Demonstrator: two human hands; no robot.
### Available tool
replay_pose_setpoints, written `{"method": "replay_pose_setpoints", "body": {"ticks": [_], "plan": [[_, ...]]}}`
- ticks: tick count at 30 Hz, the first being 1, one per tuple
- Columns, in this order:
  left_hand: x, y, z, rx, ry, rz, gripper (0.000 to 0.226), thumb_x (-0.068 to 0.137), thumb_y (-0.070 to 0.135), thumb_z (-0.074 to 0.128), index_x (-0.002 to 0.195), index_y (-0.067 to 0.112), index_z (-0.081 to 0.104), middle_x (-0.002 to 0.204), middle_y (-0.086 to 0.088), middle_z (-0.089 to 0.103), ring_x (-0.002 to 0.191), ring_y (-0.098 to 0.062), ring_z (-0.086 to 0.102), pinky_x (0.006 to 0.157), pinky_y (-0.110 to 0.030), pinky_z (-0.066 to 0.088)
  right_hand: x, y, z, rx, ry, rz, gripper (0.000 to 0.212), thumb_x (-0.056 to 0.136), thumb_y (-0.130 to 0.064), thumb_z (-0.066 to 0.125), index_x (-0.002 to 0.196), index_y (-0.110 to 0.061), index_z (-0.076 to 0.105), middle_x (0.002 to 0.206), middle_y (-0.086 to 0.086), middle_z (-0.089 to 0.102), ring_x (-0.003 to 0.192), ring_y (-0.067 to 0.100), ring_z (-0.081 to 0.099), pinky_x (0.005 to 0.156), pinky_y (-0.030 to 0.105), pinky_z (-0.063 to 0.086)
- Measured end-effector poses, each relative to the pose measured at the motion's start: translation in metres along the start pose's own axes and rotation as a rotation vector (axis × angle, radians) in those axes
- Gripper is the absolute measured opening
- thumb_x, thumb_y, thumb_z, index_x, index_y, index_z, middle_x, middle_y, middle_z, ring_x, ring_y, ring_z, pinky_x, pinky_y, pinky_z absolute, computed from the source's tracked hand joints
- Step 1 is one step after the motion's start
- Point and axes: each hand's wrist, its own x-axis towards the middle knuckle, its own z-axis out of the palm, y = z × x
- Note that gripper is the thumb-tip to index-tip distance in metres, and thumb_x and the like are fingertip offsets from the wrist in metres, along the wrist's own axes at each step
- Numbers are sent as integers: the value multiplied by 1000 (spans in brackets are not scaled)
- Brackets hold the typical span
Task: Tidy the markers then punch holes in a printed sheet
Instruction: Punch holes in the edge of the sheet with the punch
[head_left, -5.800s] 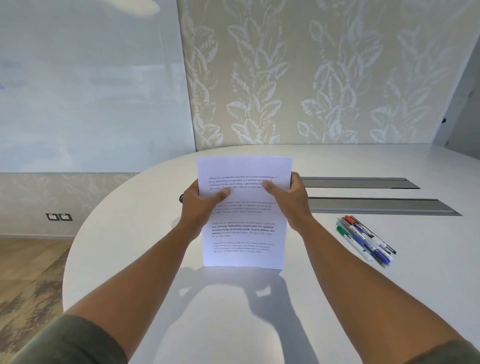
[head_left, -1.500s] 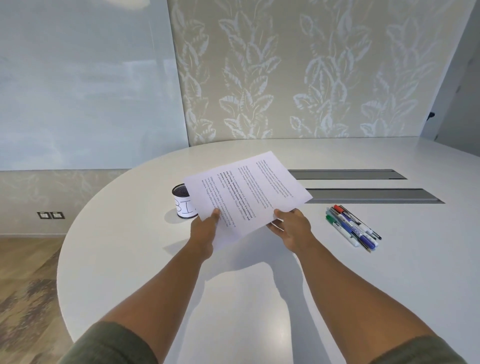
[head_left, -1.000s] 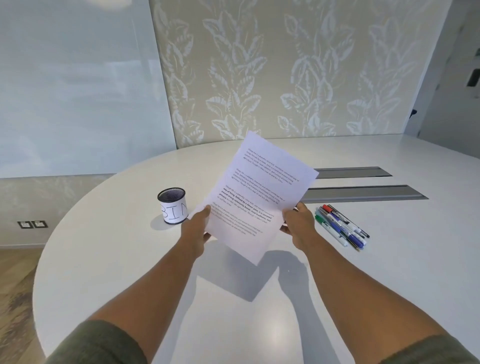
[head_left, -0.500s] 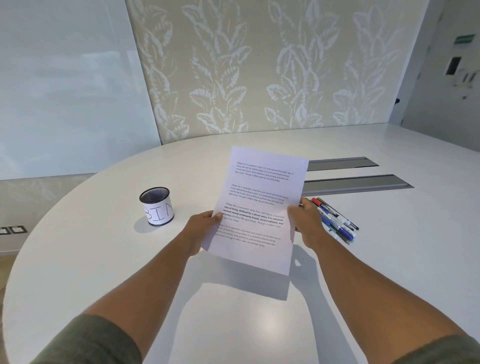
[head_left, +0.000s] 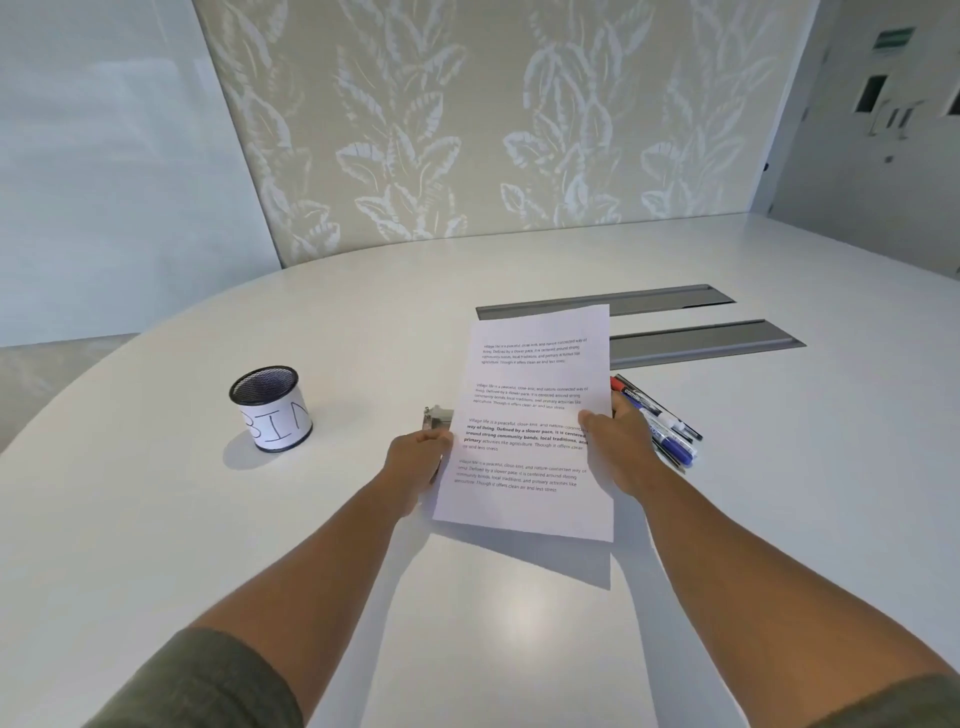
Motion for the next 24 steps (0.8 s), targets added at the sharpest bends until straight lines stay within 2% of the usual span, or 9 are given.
{"method": "replay_pose_setpoints", "body": {"ticks": [2,5,6,8,10,13,17,19,24], "plan": [[10,-2,1,2,107,32,11,88,17,65,95,19,73,86,-4,71,67,-20,61,61,-24,48,4,5,-3,9,-1,23,31,85,-3,55,99,-28,67,108,-1,73,103,26,69,96,49,54],[20,-3,0,94,294,50,8,84,29,64,92,28,66,79,7,65,68,-15,60,64,-27,45,9,10,-4,13,4,25,31,81,-7,57,96,-32,68,105,-5,75,103,24,69,94,48,55],[23,-2,1,99,309,45,3,84,30,64,83,26,64,75,7,63,68,-18,60,67,-28,46,10,13,-4,28,5,26,32,78,-8,57,97,-31,69,103,-6,76,103,24,70,93,47,55],[31,-1,7,54,295,-23,16,84,28,64,71,19,63,64,3,61,64,-24,60,70,-29,50,14,18,-5,63,-5,42,37,76,-10,56,105,-29,68,106,-6,76,104,24,70,94,48,55],[36,2,13,-8,300,-103,24,83,32,66,75,9,68,61,-2,65,53,-20,61,65,-29,57,15,23,-7,69,-20,52,44,78,-9,56,116,-28,66,113,-3,74,107,25,69,98,50,52],[45,4,23,-109,266,-136,27,83,35,69,79,8,70,65,-1,71,49,-14,61,50,-25,51,16,25,-10,78,-26,58,46,82,-5,55,122,-26,63,117,0,72,109,26,68,98,49,52],[50,8,33,-169,253,-189,29,82,35,70,71,10,66,49,1,63,42,-15,51,44,-20,40,14,25,-11,163,-18,70,40,89,9,49,107,-22,66,105,0,74,87,11,75,67,23,59],[51,12,37,-160,282,-195,27,82,35,69,79,8,67,55,-2,63,44,-17,51,48,-22,42,10,22,-11,161,-25,72,40,91,10,47,106,-22,65,101,-5,74,80,5,73,60,16,56],[52,20,42,-136,291,-206,9,84,19,60,82,10,59,71,-4,63,65,-23,57,74,-30,52,9,20,-11,211,-52,86,41,92,15,43,113,-16,61,97,-3,75,82,9,73,60,18,56]]}}
